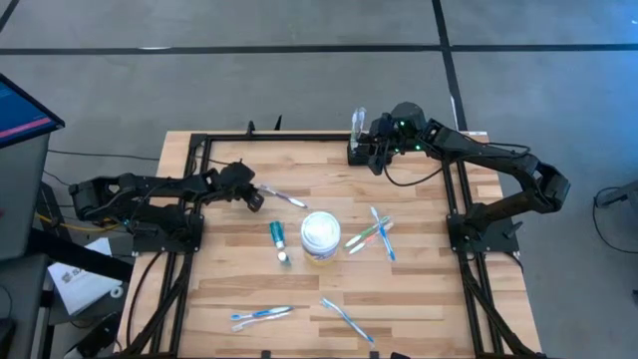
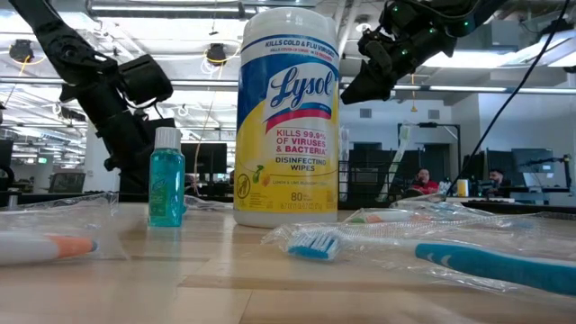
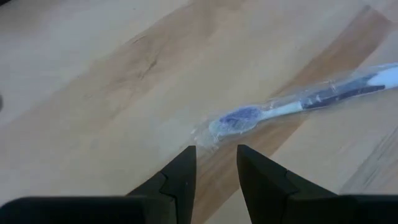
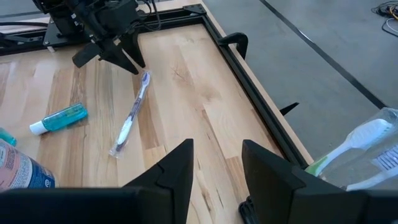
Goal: Pick & Place toothbrushing station
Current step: Put the purple toothbrush into the black mesh organizer
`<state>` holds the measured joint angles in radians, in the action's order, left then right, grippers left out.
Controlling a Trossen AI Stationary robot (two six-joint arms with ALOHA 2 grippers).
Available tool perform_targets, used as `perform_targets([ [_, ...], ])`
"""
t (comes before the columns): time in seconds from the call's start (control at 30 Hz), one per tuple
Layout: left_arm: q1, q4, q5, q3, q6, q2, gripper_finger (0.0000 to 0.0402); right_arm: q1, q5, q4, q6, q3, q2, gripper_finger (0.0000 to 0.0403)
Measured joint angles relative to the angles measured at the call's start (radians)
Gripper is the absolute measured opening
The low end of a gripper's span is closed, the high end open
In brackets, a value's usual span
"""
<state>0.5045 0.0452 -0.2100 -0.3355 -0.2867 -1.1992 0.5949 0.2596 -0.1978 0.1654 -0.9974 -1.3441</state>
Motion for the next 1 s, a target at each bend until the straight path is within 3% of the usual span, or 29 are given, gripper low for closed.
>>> perform_targets([
  [0.3,0.000,-0.007,0.001,0.000,0.081,-0.070,0.0111,0.000,0.000,0.004,0.000,0.000,0.000,0.0127],
  [0.47,-0.001,-0.094,-0.002,-0.001,0.148,-0.127,0.0111,0.000,0.000,0.003,0.000,0.000,0.000,0.0127],
  [0.73,0.000,-0.115,-0.011,-0.017,0.266,-0.134,0.0107,0.000,0.000,0.003,0.002,0.000,0.000,0.0127],
  [0.87,0.000,-0.115,0.007,-0.017,0.367,-0.134,0.0082,0.000,0.000,0.003,0.002,0.000,0.000,0.0127],
  [1.0,0.000,-0.122,0.022,-0.017,0.406,-0.134,0.0017,0.000,0.000,0.003,0.002,0.000,0.000,0.0127],
])
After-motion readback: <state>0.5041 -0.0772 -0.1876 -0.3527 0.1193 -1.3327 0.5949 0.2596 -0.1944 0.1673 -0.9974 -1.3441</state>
